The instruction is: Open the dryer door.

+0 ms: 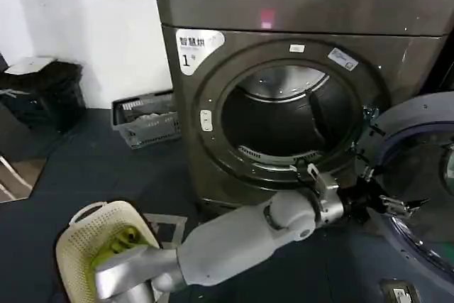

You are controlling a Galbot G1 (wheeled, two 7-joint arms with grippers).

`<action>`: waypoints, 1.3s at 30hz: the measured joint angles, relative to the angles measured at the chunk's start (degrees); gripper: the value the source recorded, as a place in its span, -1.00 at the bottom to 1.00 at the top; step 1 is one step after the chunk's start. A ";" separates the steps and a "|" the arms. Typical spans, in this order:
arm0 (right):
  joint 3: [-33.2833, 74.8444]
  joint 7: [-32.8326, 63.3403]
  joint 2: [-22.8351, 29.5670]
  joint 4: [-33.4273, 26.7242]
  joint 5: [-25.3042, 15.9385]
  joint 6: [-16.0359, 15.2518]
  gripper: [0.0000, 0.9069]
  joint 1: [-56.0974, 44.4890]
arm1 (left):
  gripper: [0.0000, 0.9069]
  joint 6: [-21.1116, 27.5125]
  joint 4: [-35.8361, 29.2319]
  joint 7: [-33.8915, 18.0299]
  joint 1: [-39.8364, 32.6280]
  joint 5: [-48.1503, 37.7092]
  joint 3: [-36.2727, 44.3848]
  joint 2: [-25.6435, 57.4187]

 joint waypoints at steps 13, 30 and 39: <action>-0.25 -0.37 -0.15 0.10 0.00 -0.15 1.00 0.34 | 1.00 -0.37 1.19 -0.25 0.41 -0.02 -0.42 -1.18; -0.56 -0.62 -0.18 0.71 0.00 -0.30 1.00 0.36 | 1.00 -1.64 4.41 -0.19 0.02 0.70 -1.13 -2.46; -0.23 -0.81 -0.57 0.35 -0.10 -0.13 1.00 0.60 | 1.00 -1.57 2.99 -0.17 -0.70 -0.38 -1.51 -2.44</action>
